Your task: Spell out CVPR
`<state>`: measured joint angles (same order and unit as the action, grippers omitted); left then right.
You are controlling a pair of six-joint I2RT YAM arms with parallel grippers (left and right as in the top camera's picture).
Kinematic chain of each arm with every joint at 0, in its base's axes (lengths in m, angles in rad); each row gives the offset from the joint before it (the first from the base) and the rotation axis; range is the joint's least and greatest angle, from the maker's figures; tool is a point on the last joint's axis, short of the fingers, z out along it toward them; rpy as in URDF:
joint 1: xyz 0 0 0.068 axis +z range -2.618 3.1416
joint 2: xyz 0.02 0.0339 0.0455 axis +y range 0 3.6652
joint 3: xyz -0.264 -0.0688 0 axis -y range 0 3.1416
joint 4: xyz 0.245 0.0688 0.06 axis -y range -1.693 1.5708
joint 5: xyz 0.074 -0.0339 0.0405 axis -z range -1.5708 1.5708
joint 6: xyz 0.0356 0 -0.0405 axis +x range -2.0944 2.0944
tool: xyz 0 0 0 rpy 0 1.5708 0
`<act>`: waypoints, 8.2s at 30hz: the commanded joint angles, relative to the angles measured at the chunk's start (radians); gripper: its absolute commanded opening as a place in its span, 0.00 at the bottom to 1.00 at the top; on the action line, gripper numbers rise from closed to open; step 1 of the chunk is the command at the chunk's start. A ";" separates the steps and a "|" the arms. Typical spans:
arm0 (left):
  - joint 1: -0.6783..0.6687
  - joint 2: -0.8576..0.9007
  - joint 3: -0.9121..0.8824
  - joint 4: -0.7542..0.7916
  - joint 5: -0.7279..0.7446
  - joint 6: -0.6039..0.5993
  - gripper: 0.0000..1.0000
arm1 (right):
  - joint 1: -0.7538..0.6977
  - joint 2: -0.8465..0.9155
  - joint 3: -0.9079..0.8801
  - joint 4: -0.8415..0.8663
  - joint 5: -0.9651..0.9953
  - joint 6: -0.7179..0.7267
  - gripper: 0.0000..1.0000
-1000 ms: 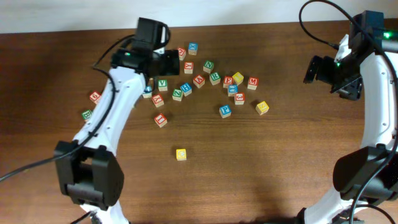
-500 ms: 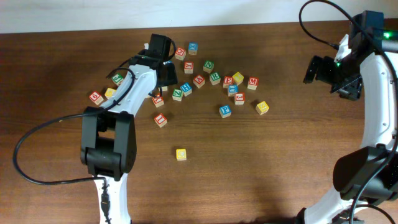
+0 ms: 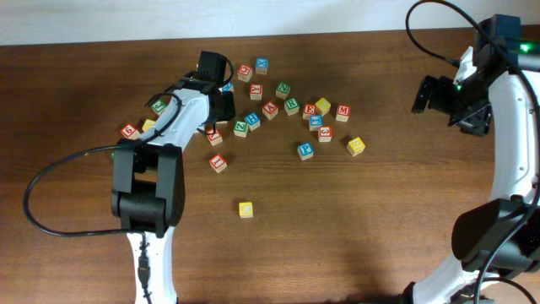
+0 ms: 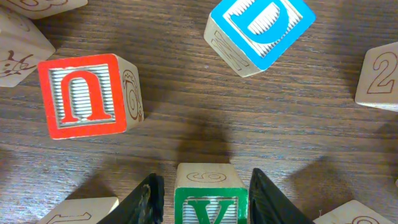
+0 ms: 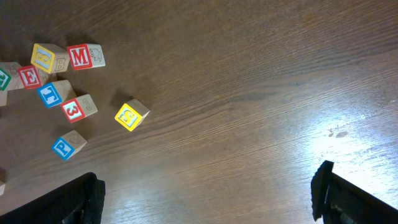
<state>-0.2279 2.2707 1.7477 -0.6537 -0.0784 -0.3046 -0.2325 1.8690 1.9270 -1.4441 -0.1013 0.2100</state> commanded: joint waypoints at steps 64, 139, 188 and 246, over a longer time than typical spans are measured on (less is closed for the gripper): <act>-0.483 -0.446 -0.602 -0.150 0.082 -0.407 0.25 | -0.005 -0.010 -0.006 0.000 0.008 0.009 0.98; 0.396 -0.580 -0.304 -0.443 -0.169 -0.395 0.99 | -0.005 -0.010 -0.006 0.000 0.008 0.009 0.98; 0.396 -0.580 -0.307 -0.420 0.014 -0.330 0.99 | 0.559 0.296 -0.006 0.722 0.031 -0.255 0.98; 0.396 -0.580 -0.307 -0.416 0.015 -0.331 0.99 | 0.625 0.474 0.066 0.763 0.103 -0.190 0.30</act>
<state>0.1658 1.6989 1.4467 -1.0714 -0.0662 -0.6479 0.3828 2.3913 1.9396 -0.6621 -0.0143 0.0051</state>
